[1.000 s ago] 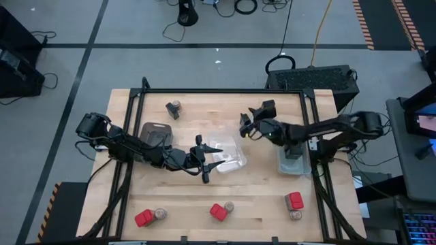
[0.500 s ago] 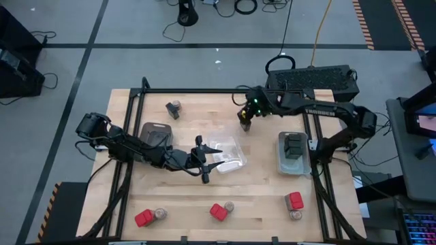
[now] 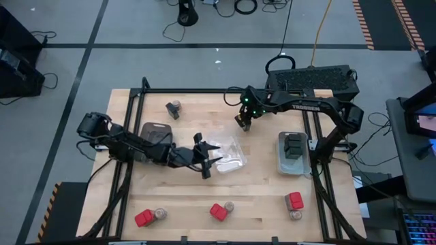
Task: Sort spices by type
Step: Put the black seasoning can into the gray bin
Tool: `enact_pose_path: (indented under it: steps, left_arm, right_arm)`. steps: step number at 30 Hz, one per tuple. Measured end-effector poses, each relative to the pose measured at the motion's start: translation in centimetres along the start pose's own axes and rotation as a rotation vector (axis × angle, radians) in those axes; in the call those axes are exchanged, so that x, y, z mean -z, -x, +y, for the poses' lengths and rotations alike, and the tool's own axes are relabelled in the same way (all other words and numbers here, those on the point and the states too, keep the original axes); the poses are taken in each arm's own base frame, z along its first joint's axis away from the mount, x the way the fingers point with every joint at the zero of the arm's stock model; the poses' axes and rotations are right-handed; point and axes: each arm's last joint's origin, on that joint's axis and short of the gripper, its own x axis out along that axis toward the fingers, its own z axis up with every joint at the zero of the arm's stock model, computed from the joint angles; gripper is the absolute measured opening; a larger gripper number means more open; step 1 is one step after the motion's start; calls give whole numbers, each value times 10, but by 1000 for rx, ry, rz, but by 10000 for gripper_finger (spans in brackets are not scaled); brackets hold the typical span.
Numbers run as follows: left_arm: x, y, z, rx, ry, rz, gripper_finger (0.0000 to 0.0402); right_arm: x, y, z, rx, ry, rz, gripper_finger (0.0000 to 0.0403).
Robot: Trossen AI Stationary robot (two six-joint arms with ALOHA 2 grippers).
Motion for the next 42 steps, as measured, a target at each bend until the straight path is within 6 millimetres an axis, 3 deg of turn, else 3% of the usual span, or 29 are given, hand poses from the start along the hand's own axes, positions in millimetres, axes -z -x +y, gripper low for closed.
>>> enact_pose_path:
  steps: [21, 30, 42]
  left_arm:
    - [2, -2, 3, 26, 20, 26, 202]
    - [2, -2, 3, 27, 22, 24, 202]
    - [2, -2, 3, 27, 21, 24, 202]
  right_arm:
    - [3, -1, -1, -6, 72, 40, 194]
    - [7, -20, -1, 20, 32, 96, 194]
    - [9, -21, -2, 29, 32, 115, 187]
